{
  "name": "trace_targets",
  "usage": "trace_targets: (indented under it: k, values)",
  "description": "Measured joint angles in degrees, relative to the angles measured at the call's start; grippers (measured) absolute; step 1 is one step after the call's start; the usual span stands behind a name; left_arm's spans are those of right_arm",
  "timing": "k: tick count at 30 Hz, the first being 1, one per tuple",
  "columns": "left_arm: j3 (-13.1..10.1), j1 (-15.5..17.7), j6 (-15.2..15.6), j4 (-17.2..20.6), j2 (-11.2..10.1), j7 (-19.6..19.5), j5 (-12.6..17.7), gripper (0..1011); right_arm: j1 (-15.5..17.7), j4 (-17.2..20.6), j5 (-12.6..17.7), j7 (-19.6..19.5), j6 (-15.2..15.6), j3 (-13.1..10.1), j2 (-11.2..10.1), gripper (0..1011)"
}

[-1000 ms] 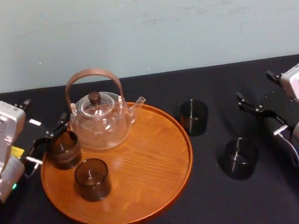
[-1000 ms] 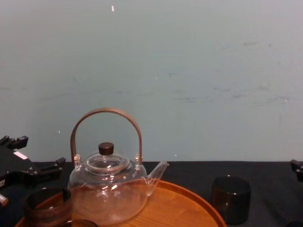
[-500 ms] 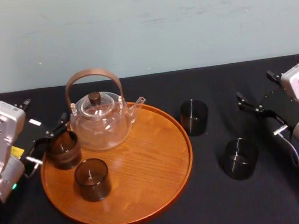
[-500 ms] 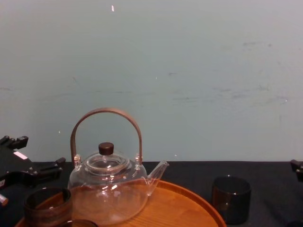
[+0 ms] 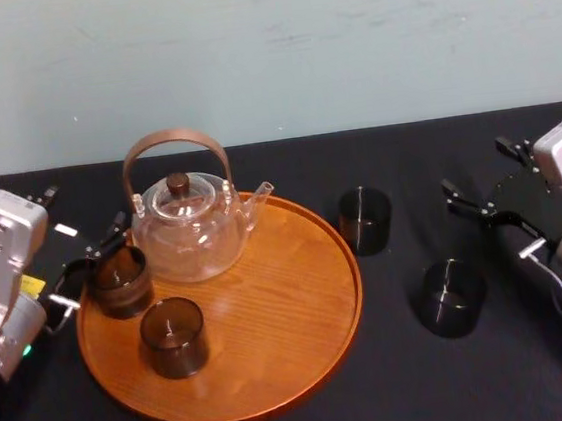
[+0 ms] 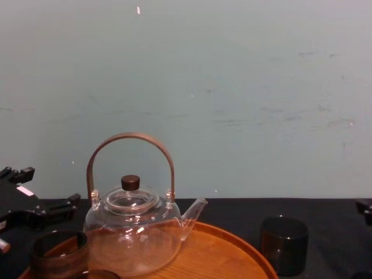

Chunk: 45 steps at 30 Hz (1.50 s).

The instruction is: Pick up the glass from the table and place it on the tray.

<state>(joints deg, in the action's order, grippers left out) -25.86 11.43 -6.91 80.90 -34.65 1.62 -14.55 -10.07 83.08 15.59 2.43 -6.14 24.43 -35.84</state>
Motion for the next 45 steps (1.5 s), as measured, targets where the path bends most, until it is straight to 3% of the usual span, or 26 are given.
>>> trace_targets:
  k: [8, 14, 26, 34, 45]
  values:
    - [0.0, 0.0, 0.0, 0.0, 0.0, 0.0, 0.0, 1001, 3.4, 4.5, 3.2, 4.4, 1.9, -2.5, -2.8, 1002]
    - [0.0, 0.0, 0.0, 0.0, 0.0, 0.0, 0.0, 1002, 8.0, 9.2, 5.9, 7.5, 2.7, -5.5, -6.1, 1002]
    - [0.0, 0.0, 0.0, 0.0, 0.0, 0.0, 0.0, 1001, 15.3, 14.6, 9.7, 13.7, 4.6, -9.5, -11.1, 1002]
    - [0.0, 0.0, 0.0, 0.0, 0.0, 0.0, 0.0, 1001, 17.5, 15.7, 10.8, 18.0, 6.0, -10.5, -12.9, 1002]
    - [0.0, 0.0, 0.0, 0.0, 0.0, 0.0, 0.0, 1001, 18.1, 15.9, 10.8, 21.5, 9.1, -10.6, -13.5, 1002]
